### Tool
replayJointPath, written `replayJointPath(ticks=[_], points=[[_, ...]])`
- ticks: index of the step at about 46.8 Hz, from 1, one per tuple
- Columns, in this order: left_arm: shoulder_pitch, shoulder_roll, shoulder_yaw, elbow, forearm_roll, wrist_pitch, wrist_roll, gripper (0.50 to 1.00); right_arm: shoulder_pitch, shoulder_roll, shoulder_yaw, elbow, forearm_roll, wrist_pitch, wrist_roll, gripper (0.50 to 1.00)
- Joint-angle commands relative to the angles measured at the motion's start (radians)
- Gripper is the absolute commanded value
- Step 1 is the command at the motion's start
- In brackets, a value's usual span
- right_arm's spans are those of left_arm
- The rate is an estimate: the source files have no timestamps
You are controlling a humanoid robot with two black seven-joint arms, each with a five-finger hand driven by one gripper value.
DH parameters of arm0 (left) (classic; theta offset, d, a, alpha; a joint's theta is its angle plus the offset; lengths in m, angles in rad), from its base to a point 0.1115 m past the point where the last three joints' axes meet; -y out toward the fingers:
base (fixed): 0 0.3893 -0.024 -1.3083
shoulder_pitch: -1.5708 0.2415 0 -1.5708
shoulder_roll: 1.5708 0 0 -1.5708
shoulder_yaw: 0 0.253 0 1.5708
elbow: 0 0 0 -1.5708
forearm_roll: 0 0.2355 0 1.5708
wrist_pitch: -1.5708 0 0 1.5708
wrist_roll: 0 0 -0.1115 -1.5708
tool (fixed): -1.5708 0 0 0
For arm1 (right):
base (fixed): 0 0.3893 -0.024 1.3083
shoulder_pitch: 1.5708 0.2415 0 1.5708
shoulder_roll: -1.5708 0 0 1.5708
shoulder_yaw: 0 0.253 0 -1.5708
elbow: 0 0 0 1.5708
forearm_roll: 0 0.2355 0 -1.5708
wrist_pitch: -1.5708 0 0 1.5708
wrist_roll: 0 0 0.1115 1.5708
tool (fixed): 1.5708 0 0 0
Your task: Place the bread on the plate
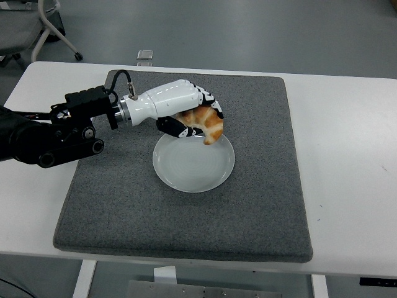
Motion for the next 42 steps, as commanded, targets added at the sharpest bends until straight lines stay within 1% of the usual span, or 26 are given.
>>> replayJointPath(ticks=[1, 7, 14, 24, 31, 38, 42], points=[[0.035, -0.036, -0.001, 0.038, 0.014, 0.029, -0.001, 0.5, 0.0, 0.0, 0.0, 0.0, 0.0, 0.0, 0.0, 0.93], [0.072, -0.05, -0.002, 0.055, 0.013, 0.039, -0.001, 0.5, 0.0, 0.0, 0.0, 0.0, 0.0, 0.0, 0.0, 0.93], [0.092, -0.068, -0.002, 0.061, 0.008, 0.041, -0.001, 0.5, 0.0, 0.0, 0.0, 0.0, 0.0, 0.0, 0.0, 0.93], [0.127, -0.07, -0.005, 0.095, 0.0, 0.044, -0.001, 0.5, 0.0, 0.0, 0.0, 0.0, 0.0, 0.0, 0.0, 0.93], [0.144, -0.085, -0.01, 0.101, -0.001, 0.044, -0.001, 0.5, 0.0, 0.0, 0.0, 0.0, 0.0, 0.0, 0.0, 0.93], [0.161, -0.085, -0.011, 0.107, -0.004, 0.068, -0.001, 0.5, 0.0, 0.0, 0.0, 0.0, 0.0, 0.0, 0.0, 0.93], [0.168, -0.085, -0.014, 0.108, -0.009, 0.072, -0.001, 0.5, -0.002, 0.0, 0.0, 0.0, 0.0, 0.0, 0.0, 0.93]])
